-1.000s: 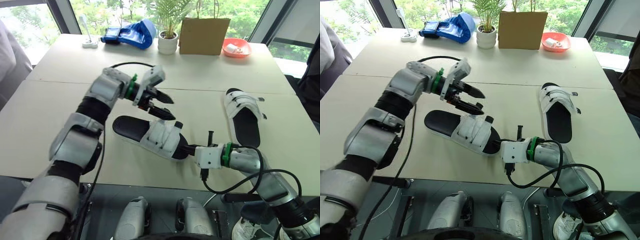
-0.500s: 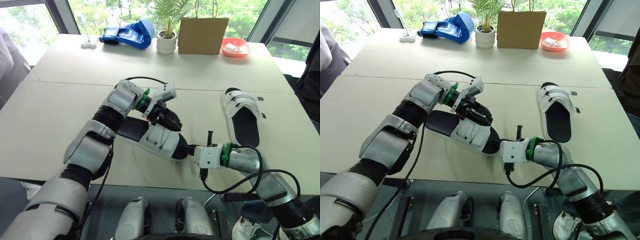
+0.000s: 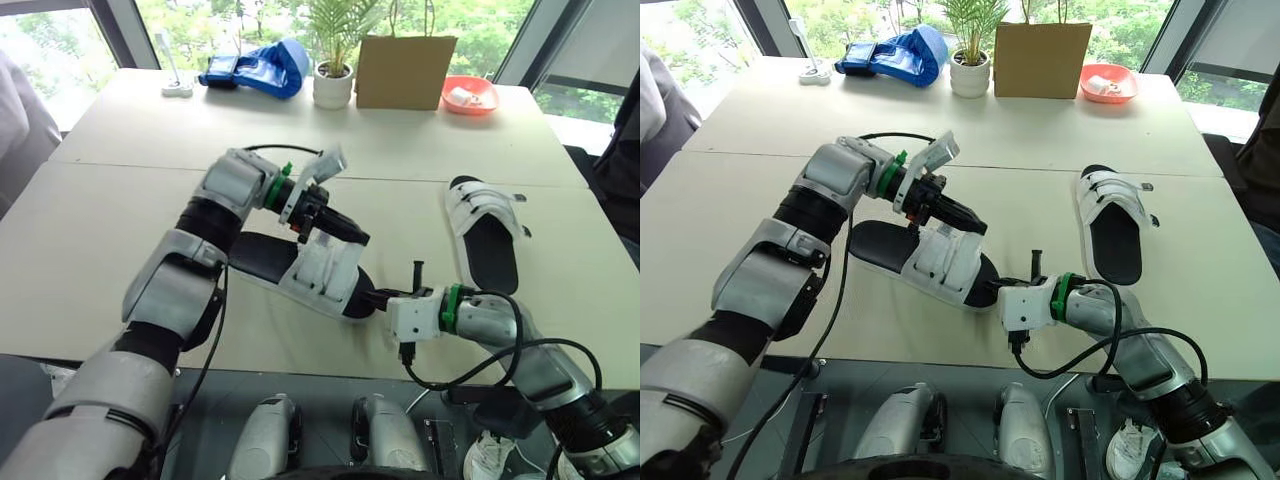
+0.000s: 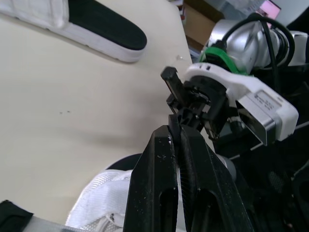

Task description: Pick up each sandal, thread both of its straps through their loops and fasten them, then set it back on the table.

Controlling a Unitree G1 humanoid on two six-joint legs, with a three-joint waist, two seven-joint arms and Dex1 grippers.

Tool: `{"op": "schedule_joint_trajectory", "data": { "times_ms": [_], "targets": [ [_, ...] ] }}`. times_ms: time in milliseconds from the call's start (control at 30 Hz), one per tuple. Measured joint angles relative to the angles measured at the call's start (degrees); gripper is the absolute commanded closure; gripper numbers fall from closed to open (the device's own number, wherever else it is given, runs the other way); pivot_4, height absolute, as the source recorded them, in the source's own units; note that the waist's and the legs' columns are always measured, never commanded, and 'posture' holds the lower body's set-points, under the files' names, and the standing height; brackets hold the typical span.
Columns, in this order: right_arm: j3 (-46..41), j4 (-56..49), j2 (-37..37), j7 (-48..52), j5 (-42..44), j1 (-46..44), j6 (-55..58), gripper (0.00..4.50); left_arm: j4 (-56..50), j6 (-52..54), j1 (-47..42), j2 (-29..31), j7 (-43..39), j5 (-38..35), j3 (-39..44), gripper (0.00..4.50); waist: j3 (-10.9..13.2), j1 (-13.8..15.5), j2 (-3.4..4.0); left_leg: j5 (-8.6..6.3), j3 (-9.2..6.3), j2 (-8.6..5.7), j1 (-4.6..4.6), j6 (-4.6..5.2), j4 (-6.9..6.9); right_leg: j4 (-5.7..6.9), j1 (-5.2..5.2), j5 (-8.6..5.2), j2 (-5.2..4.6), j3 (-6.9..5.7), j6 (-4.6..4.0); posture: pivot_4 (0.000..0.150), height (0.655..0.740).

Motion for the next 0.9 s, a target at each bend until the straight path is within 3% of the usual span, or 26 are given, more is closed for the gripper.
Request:
{"op": "schedule_joint_trajectory", "data": {
  "times_ms": [533, 633, 867, 900],
  "targets": [
    [-0.1, 1.7, 0.2, -0.3, -1.7, -0.4, -3.4, 4.5, 17.0, -14.9, -2.1, -4.9, 10.1, 8.0, 0.3, 4.47, -0.2, 0.0, -0.29, 0.01, 0.0, 0.0, 0.02, -0.02, 0.01, 0.01, 0.02, 0.01, -0.01, -0.01, 0.0, 0.15, 0.7209],
    [-0.3, 1.6, 0.3, -0.3, -1.2, -0.2, -3.0, 4.5, 17.7, -15.3, -2.3, -4.9, 10.3, 8.2, 0.8, 3.44, -0.2, 0.0, -0.3, 0.01, 0.0, 0.0, 0.02, -0.01, 0.01, 0.02, 0.02, 0.01, -0.03, -0.01, 0.0, 0.15, 0.7209],
    [-1.5, -0.1, 0.3, -0.3, -0.9, 1.6, -1.7, 4.5, 11.7, -12.2, -4.9, -1.4, 4.8, 4.7, 7.0, 0.1, -0.2, 0.2, -0.33, 0.01, 0.0, -0.01, -0.09, -0.02, 0.02, -0.05, -0.01, 0.01, -0.04, -0.05, 0.0, 0.15, 0.7209],
    [-1.6, -0.4, 0.3, -0.3, -0.9, 1.9, -1.1, 4.5, 9.2, -11.7, -5.1, -1.4, 4.3, 4.2, 7.2, 0.1, -0.2, 0.2, -0.32, 0.0, 0.0, -0.02, -0.05, 0.0, 0.02, -0.06, 0.04, 0.01, -0.05, -0.04, 0.01, 0.15, 0.7209]
  ]
}}
